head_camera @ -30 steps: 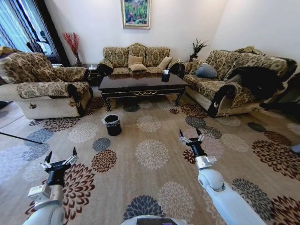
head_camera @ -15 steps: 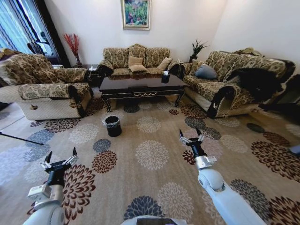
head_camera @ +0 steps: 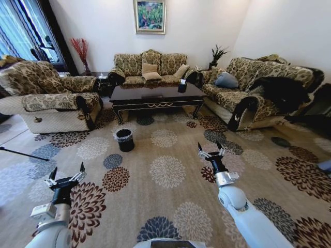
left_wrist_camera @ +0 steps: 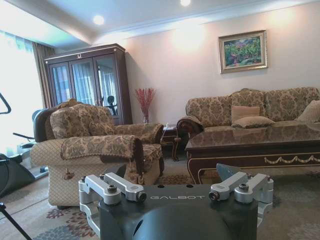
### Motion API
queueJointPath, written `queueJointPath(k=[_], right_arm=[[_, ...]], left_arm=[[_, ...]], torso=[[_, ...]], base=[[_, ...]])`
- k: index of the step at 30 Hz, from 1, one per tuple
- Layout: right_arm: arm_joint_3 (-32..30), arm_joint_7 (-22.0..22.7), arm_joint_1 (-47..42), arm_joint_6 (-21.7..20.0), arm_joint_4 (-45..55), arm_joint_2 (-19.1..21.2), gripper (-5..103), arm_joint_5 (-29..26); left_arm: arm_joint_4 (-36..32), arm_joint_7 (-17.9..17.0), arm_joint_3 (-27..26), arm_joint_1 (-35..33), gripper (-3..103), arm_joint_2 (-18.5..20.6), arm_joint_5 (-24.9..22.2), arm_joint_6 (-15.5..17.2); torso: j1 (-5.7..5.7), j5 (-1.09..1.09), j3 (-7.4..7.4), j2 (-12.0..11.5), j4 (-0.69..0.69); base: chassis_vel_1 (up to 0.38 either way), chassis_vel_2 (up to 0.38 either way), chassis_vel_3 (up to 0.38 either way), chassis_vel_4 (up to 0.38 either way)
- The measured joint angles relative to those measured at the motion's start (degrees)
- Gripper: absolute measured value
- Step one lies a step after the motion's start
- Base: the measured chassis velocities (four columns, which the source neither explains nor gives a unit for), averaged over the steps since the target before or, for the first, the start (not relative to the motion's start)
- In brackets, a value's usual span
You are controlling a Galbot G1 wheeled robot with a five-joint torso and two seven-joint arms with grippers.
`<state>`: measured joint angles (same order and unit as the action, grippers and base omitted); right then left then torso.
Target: Move to the front of the table and pick up the trash from the floor, then place it into the trash bin.
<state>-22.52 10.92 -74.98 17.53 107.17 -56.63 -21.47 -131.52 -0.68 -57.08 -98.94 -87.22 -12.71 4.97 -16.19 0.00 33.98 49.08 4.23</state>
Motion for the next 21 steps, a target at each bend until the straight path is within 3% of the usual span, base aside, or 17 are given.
queueJointPath(k=[21], right_arm=[[0.0,0.0,0.0,0.0,0.0,0.0,100,0.0]], left_arm=[[0.0,0.0,0.0,0.0,100,0.0,0.0,0.0]], torso=[[-2.39,0.00,3.15,5.5,0.00]], base=[[0.000,0.000,0.000,0.000]])
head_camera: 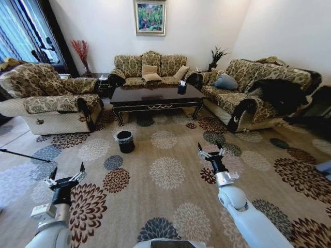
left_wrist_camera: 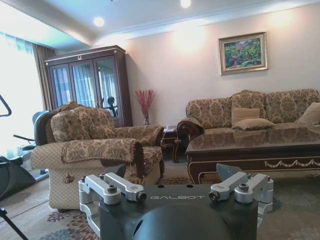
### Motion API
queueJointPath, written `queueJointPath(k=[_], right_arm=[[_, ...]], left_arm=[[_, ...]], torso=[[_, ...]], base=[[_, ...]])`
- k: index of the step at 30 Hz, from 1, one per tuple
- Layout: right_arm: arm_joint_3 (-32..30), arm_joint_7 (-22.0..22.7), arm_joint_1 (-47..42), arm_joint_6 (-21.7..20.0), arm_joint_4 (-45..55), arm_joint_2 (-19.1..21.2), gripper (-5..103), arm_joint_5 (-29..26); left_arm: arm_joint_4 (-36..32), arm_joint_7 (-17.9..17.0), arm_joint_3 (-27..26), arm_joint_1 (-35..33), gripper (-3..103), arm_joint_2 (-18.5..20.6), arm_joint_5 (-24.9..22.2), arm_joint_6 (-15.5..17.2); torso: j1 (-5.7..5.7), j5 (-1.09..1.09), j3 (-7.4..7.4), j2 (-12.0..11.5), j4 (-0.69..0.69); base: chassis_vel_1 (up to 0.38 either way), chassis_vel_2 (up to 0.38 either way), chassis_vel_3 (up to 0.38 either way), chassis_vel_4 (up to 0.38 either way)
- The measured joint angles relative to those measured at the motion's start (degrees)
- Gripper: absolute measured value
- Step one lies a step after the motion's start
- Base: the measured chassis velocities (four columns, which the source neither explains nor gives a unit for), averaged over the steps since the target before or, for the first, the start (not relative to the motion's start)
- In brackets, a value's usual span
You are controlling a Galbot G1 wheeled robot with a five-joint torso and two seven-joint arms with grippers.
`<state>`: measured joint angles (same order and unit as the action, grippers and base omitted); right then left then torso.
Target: Move to the front of the table and pick up the trash from the floor, then place it into the trash bin.
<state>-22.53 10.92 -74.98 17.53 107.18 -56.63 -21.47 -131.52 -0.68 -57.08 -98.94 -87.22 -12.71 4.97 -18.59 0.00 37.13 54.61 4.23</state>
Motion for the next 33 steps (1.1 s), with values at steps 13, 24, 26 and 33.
queueJointPath(k=[13,24,26,33], right_arm=[[0.0,0.0,0.0,0.0,0.0,0.0,100,0.0],[0.0,0.0,0.0,0.0,0.0,0.0,100,0.0],[0.0,0.0,0.0,0.0,0.0,0.0,100,0.0],[0.0,0.0,0.0,0.0,0.0,0.0,100,0.0]], left_arm=[[0.0,0.0,0.0,0.0,100,0.0,0.0,0.0],[0.0,0.0,0.0,0.0,100,0.0,0.0,0.0],[0.0,0.0,0.0,0.0,100,0.0,0.0,0.0],[0.0,0.0,0.0,0.0,100,0.0,0.0,0.0]], torso=[[-1.42,0.00,1.82,3.2,0.00],[-2.82,0.00,3.53,6.4,0.00],[-3.12,0.00,3.87,7.0,0.00],[-3.91,0.00,4.78,8.7,0.00]], base=[[0.000,0.000,0.000,0.000],[0.000,0.000,0.000,0.000],[0.000,0.000,0.000,0.000],[0.000,0.000,0.000,0.000]])
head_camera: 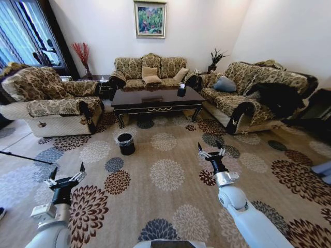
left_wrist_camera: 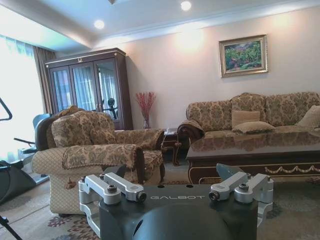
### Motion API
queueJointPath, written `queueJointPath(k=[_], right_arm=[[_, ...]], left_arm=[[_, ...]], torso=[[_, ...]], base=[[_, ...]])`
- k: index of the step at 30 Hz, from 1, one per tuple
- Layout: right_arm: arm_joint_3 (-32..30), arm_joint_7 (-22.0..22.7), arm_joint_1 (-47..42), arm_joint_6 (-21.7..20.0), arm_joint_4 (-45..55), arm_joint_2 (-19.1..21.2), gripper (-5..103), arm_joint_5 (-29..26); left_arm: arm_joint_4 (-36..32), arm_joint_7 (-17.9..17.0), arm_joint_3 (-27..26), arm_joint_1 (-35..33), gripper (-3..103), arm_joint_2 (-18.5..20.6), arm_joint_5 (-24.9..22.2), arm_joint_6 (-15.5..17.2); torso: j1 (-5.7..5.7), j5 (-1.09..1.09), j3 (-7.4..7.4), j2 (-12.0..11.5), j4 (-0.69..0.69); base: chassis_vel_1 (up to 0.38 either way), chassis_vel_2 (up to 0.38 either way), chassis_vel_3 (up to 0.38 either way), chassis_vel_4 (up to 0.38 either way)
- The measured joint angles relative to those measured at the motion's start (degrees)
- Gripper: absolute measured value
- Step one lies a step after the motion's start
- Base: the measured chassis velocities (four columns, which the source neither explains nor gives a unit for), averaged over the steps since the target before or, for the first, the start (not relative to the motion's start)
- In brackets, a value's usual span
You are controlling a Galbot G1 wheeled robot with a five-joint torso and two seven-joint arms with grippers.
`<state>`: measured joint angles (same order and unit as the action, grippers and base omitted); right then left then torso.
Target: Move to the front of the table and pick up the trash from the floor, then place it into the trash bin.
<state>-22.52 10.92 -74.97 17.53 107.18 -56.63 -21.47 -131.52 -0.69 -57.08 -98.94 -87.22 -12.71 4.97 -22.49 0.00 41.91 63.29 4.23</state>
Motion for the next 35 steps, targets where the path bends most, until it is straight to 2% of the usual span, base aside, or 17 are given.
queueJointPath(k=[22,35], right_arm=[[0.0,0.0,0.0,0.0,0.0,0.0,100,0.0],[0.0,0.0,0.0,0.0,0.0,0.0,100,0.0]], left_arm=[[0.0,0.0,0.0,0.0,100,0.0,0.0,0.0],[0.0,0.0,0.0,0.0,100,0.0,0.0,0.0]], torso=[[-2.96,0.00,3.76,6.7,0.00],[-3.03,0.00,3.84,6.9,0.00]], base=[[0.000,0.000,0.000,0.000],[0.000,0.000,0.000,0.000]])
